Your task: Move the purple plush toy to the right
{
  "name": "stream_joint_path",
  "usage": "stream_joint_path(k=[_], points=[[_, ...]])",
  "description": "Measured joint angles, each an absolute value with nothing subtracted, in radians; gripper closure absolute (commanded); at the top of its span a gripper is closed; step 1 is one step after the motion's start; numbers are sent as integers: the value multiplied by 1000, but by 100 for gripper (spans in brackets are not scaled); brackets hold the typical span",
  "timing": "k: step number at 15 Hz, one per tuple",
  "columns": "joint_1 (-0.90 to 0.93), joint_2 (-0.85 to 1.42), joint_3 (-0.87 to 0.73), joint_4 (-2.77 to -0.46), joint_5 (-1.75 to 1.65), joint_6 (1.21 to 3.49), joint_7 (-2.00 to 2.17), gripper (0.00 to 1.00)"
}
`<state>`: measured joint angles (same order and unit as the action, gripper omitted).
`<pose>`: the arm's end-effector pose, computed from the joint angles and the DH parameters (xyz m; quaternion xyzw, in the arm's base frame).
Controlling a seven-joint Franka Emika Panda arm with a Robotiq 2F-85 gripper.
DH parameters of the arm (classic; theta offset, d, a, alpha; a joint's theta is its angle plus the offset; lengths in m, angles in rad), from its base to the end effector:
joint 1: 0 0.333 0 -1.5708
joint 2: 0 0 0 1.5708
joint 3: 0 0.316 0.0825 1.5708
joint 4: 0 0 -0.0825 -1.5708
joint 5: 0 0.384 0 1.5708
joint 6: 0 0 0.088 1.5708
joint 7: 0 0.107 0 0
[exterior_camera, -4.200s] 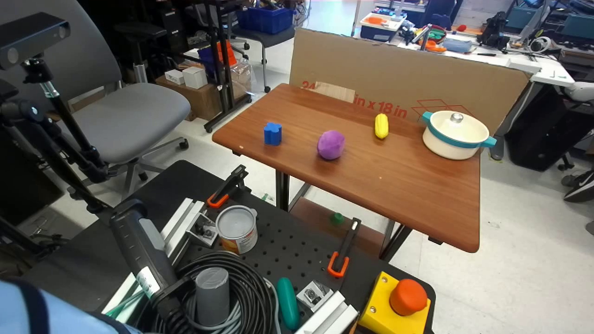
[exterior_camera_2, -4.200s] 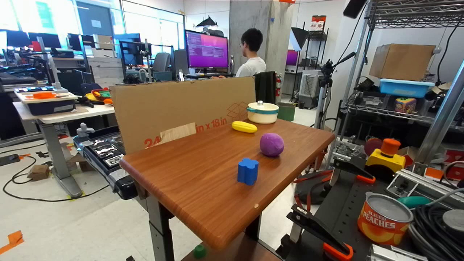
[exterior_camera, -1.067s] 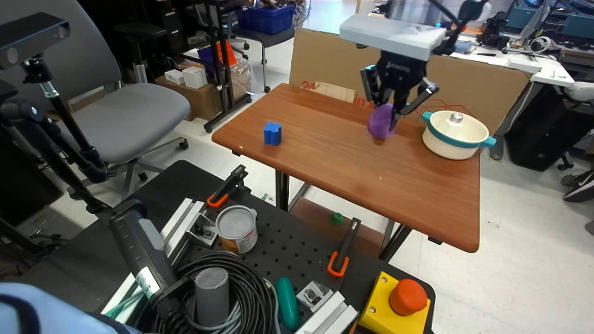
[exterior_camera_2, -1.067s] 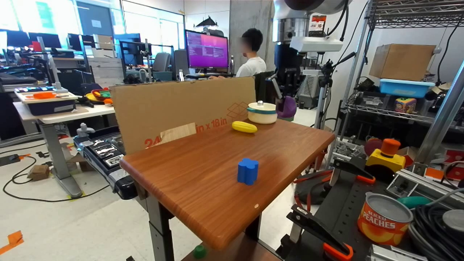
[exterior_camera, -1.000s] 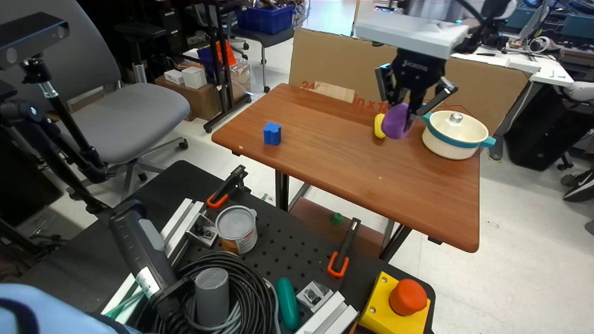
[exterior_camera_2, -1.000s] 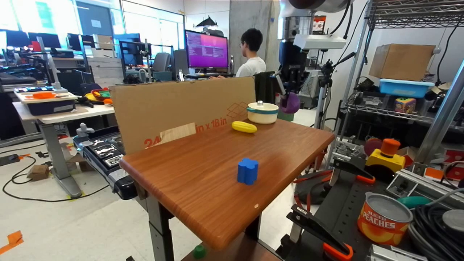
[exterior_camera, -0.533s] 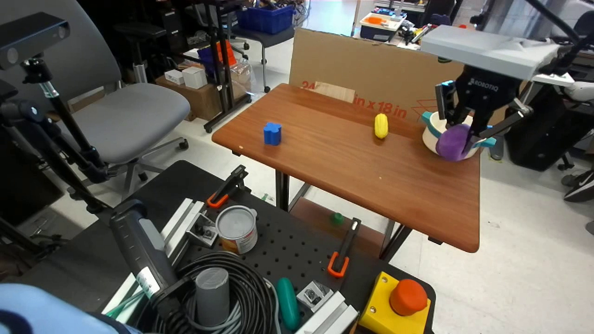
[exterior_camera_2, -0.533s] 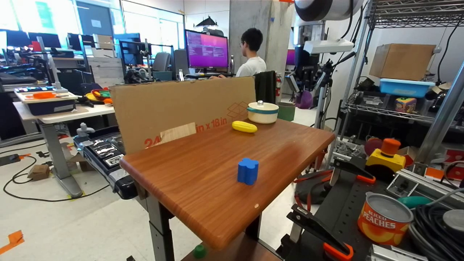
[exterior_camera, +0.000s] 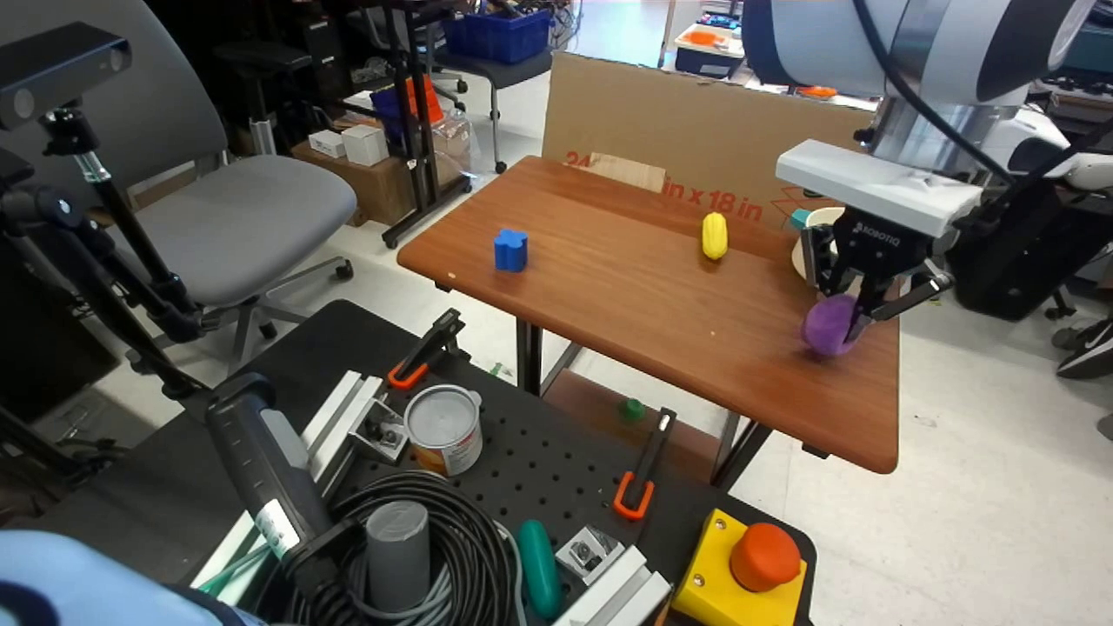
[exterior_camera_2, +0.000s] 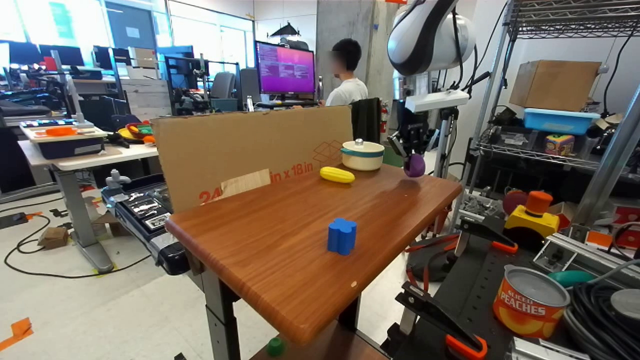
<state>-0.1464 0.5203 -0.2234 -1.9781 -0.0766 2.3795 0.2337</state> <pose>0.5614 -0.2158 0.1991 0.9615 -0.2570 -0.0597 0.0768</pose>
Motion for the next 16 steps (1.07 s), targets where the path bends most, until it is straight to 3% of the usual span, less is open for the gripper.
stream_joint_path(k=[2, 8, 16], points=[[-146, 556, -223, -1957, -76, 2378, 238, 43], [-134, 535, -219, -1959, -81, 2338, 231, 1], [-87, 190, -196, -2204, -121, 2347, 185, 0]])
